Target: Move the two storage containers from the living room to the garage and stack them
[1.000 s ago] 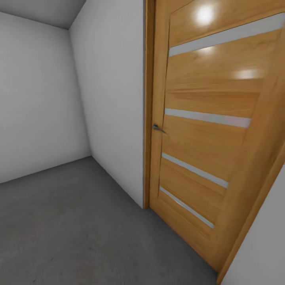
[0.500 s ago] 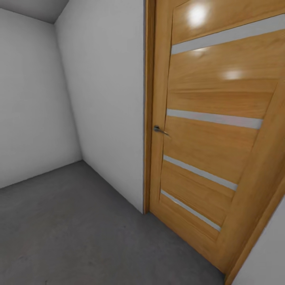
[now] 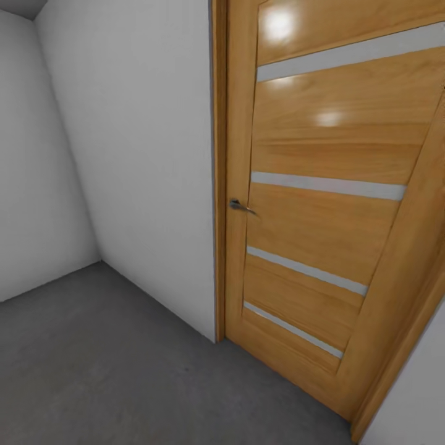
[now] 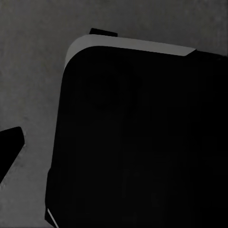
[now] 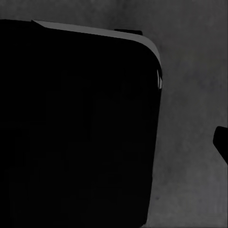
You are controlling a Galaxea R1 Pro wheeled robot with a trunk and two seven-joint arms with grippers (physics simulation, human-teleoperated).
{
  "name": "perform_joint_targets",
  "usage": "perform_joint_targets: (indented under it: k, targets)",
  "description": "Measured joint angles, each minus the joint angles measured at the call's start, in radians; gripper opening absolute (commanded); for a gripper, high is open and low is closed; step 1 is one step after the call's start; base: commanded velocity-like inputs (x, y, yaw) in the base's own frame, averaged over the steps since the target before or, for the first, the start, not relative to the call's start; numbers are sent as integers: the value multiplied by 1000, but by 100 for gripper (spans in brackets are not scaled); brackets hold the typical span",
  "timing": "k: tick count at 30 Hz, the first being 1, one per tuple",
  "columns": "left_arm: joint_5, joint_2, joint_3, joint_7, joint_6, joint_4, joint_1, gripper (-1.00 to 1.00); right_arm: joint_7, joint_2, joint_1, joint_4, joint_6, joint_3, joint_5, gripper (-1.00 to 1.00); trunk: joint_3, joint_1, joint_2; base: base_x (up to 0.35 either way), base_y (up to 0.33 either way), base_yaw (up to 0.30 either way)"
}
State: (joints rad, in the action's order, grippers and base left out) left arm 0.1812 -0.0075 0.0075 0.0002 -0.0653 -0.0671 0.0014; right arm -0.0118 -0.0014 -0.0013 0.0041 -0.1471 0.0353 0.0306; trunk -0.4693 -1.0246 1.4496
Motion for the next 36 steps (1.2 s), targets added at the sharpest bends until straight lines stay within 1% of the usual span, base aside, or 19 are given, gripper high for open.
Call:
perform_joint_targets:
  k: [11, 21, 28, 36]
  targets:
    - [0, 0, 0, 1, 0, 0, 0, 100, -1, 0, 0, 0, 0, 0, 0, 100, 0, 0, 0, 237, 274, -284]
    - [-1, 0, 1, 1, -1, 0, 0, 100, -1, -1, 0, 0, 0, 0, -1, 100, 0, 0, 0, 260, 225, -284]
    - [-2, 0, 1, 1, -1, 0, 0, 100, -1, -1, 0, 0, 0, -1, -1, 100, 0, 0, 0, 208, 72, -284]
    - [-2, 0, 1, 1, -1, 0, 0, 100, -1, -1, 0, 0, 0, -1, -1, 100, 0, 0, 0, 31, 3, -284]
